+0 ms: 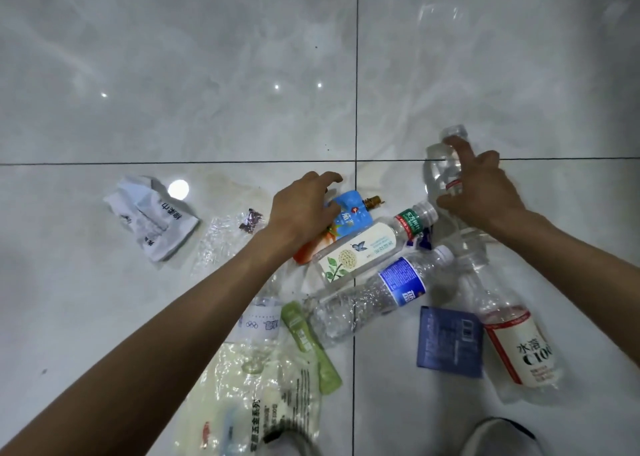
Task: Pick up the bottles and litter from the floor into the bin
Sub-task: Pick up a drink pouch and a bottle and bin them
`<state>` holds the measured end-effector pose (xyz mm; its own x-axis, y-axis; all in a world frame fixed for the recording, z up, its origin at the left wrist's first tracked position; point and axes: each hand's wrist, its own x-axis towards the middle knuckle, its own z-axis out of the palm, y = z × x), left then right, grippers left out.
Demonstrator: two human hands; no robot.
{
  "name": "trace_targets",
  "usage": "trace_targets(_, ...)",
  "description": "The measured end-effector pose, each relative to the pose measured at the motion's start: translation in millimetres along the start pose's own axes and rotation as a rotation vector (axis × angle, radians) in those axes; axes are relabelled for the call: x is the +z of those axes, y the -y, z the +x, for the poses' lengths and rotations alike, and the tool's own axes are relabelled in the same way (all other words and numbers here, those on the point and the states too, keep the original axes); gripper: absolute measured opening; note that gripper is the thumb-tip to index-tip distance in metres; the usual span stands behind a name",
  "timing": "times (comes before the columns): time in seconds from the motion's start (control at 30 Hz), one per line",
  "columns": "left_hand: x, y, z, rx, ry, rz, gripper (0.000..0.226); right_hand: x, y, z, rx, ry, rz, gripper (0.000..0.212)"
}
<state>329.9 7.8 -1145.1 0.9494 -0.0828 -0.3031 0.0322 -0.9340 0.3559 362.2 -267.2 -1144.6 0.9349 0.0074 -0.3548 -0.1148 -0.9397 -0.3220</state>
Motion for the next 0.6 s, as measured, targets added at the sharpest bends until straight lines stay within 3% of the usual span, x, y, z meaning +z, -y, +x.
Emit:
trace_targets(0.4, 20.9, -6.1, -1.4, 0.011, 0.013, -0.024, 0.057, -21.5, 5.7, -15.4, -0.077, -0.066, 0.062, 0.091)
trace_targets(0.6, 36.6, -8.3, -6.5, 0.000, -0.072, 0.020, 0.071, -29.5, 5.8, -19.3, -0.114, -0.066, 0.085, 0.091)
